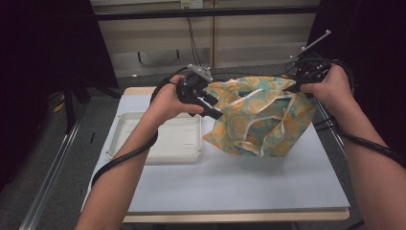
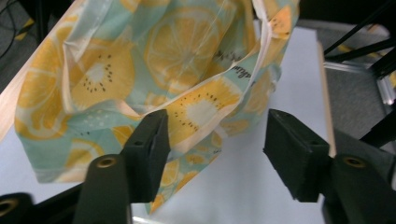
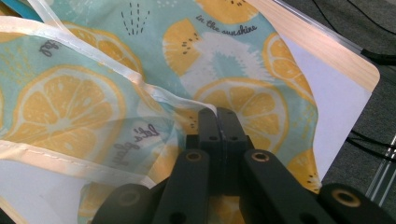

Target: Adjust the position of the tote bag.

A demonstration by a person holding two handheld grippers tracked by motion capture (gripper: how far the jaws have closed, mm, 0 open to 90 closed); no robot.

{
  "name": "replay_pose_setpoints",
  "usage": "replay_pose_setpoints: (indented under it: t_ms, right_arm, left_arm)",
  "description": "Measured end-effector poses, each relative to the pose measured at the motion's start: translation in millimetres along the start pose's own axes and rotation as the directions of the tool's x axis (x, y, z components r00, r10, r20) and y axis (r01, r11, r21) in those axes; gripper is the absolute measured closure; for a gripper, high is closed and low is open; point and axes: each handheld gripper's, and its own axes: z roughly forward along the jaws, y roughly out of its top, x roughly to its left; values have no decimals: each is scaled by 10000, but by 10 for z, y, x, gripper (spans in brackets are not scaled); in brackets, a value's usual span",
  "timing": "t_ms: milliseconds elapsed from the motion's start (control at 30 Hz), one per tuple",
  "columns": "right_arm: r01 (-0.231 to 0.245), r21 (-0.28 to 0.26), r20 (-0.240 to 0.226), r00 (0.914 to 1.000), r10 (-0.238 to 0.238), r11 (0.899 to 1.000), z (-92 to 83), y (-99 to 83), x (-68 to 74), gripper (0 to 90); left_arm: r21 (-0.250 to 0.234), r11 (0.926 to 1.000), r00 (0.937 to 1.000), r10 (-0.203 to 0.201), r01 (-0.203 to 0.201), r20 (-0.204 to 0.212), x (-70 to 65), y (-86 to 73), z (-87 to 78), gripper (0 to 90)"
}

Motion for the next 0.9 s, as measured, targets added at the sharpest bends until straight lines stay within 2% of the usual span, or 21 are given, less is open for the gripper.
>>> replay_pose_setpoints:
  t_ms: [33, 167, 233, 333, 400, 467, 567, 600, 667, 700, 767, 833, 900]
  right_arm:
    - [33, 28, 4, 10000, -33, 10000, 0, -1, 3, 900]
    - [1, -26, 5, 10000, -1, 10000, -4, -14, 1, 900]
    - [-12, -55, -51, 10000, 12, 10000, -3, -25, -7, 900]
    - [-46, -92, -82, 10000, 45, 9999, 0, -36, -16, 900]
    - [-37, -137, -86, 10000, 36, 9999, -2, -39, -19, 900]
    - [-15, -143, -125, 9999, 13, 9999, -2, -41, -21, 900]
    - [-37, -164, -170, 9998, 34, 9999, -5, -48, -29, 900]
    - [-32, -174, -173, 9998, 29, 9998, -7, -51, -32, 900]
    - [-3, -237, -188, 9998, -2, 9997, -9, -57, -38, 900]
    - [-22, -256, -197, 9998, 17, 9997, -11, -60, -39, 900]
    - [-23, -260, -211, 9998, 18, 9997, -15, -67, -45, 900]
    - [-35, -289, -228, 9997, 28, 9996, -19, -71, -50, 899]
    - [-18, -306, -241, 9997, 10, 9995, -31, -80, -61, 898]
  left_arm:
    - [42, 10000, 10000, 0, 0, 68, -5, 6, 26, 422]
    - [150, 9998, 9992, -156, 151, 357, -21, 28, 116, 564]
    - [181, 9998, 9981, -96, 85, 616, -21, 42, 154, 633]
    - [199, 9997, 9954, -132, 114, 948, -27, 61, 169, 806]
    - [105, 9990, 9921, -433, 423, 1180, -22, 78, 153, 892]
    - [-69, 9966, 9886, -807, 823, 1270, -14, 98, 116, 900]
    - [-660, 9911, 9861, -1063, 1154, 1279, 15, 148, -5, 900]
    - [-898, 9881, 9862, -1136, 1249, 1207, 26, 171, -58, 900]
    - [-1117, 9866, 9897, -1089, 1191, 933, 52, 217, -149, 900]
    - [-1340, 9831, 9905, -1159, 1251, 740, 68, 249, -212, 900]
    - [-1754, 9744, 9891, -1310, 1409, 668, 94, 289, -278, 900]
    - [-2036, 9675, 9886, -1457, 1503, 373, 136, 337, -336, 900]
    - [-2138, 9633, 9867, -1602, 1621, 262, 181, 375, -354, 900]
